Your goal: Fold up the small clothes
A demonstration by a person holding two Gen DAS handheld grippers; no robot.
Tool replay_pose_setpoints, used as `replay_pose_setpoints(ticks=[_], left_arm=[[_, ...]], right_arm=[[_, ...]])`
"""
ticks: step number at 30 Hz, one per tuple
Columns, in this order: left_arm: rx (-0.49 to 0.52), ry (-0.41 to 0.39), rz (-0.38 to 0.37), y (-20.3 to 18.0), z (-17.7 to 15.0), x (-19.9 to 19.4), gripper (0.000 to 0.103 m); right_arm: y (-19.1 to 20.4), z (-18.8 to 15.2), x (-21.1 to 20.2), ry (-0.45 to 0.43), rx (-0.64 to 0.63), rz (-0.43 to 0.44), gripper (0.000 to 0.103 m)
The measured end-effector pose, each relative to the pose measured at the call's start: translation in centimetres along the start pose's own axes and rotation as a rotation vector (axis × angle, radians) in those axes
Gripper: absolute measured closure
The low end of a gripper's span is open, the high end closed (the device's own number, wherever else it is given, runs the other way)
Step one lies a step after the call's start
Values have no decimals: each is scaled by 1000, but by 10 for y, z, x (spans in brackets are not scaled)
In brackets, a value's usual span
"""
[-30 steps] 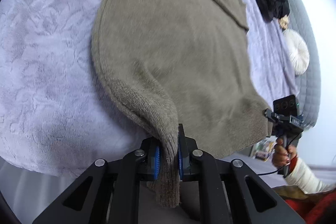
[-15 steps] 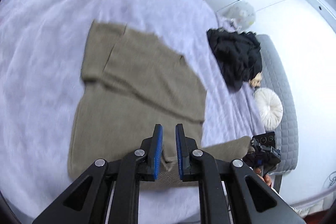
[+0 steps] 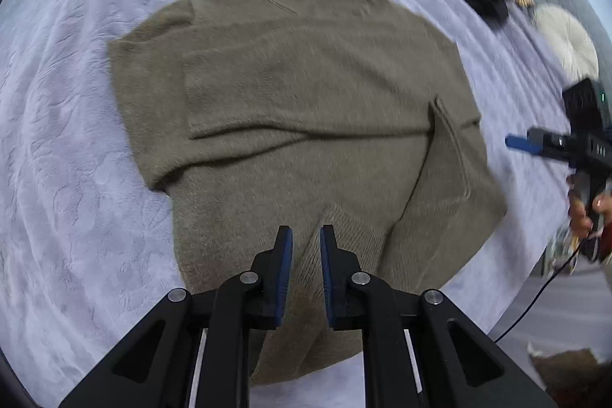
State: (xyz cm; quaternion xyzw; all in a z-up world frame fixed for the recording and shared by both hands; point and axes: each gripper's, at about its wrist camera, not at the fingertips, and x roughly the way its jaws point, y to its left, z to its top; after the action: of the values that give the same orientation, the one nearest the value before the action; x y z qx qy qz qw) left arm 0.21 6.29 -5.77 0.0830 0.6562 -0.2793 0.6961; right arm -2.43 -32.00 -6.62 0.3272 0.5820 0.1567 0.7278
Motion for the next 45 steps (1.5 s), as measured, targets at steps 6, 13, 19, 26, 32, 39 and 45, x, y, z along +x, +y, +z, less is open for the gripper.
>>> replay_pose_setpoints(ticks=[6, 13, 19, 26, 32, 39, 45], left_arm=[[151, 140, -54, -17, -14, 35, 88], [127, 129, -58, -18, -19, 41, 42], [137, 92, -36, -17, -21, 36, 7], [137, 154, -86, -13, -12, 56, 10], [178, 211, -61, -27, -8, 73, 53], [128, 63, -146, -22, -15, 25, 94], [-2, -163, -165, 3, 5, -44, 94]], right_arm=[[4, 8, 36, 77, -72, -152, 25], [8, 16, 50, 111, -97, -188, 25], [7, 16, 48, 111, -117, -205, 25], [2, 26, 60, 137, -160, -205, 25], [-5, 35, 91, 192, -166, -248, 40], [29, 16, 50, 120, -245, -208, 95], [58, 27, 9, -5, -307, -278, 95]])
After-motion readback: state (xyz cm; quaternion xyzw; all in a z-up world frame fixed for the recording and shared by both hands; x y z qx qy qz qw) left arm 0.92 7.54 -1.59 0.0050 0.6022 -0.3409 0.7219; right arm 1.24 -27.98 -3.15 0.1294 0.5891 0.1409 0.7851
